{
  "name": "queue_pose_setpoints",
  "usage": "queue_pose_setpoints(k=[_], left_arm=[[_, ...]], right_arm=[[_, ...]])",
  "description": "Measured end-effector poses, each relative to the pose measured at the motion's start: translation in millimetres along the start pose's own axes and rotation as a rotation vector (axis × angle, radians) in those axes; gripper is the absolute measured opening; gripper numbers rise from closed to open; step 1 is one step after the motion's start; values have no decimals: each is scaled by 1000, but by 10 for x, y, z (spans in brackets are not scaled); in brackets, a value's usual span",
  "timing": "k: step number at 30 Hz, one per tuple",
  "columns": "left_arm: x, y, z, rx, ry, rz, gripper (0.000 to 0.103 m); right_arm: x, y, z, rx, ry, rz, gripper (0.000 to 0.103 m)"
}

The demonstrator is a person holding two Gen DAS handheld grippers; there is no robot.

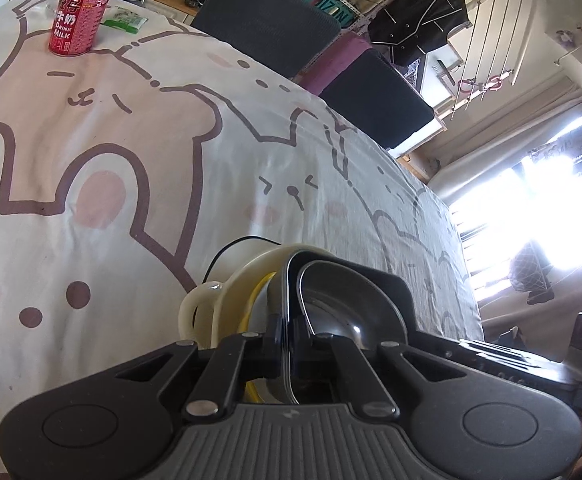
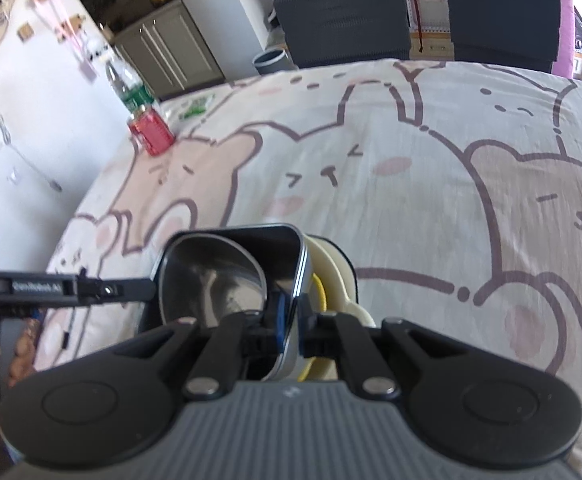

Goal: Organize plates and bowls
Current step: 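Lower the steel tray onto the cream and yellow plate stack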

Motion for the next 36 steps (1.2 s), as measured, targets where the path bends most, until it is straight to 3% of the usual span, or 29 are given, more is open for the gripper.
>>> queue_pose_setpoints(k=[14, 36], left_arm=[[2, -29, -19, 13, -9, 12, 5], [21, -48, -26, 32, -8, 18, 9]], right_arm=[[30, -145, -62, 80, 33, -12, 8], [36, -163, -63, 89, 33, 7, 13]])
Point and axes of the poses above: each gripper's, at about its wrist camera, not at the fingertips, and y roughly against the way its jaws point, x to its left, z to its top, the point moved 5 cm from there along -y, roughly the way its jaws point, and after that the axes turned 14 degrees about y, right-handed, at the moved point
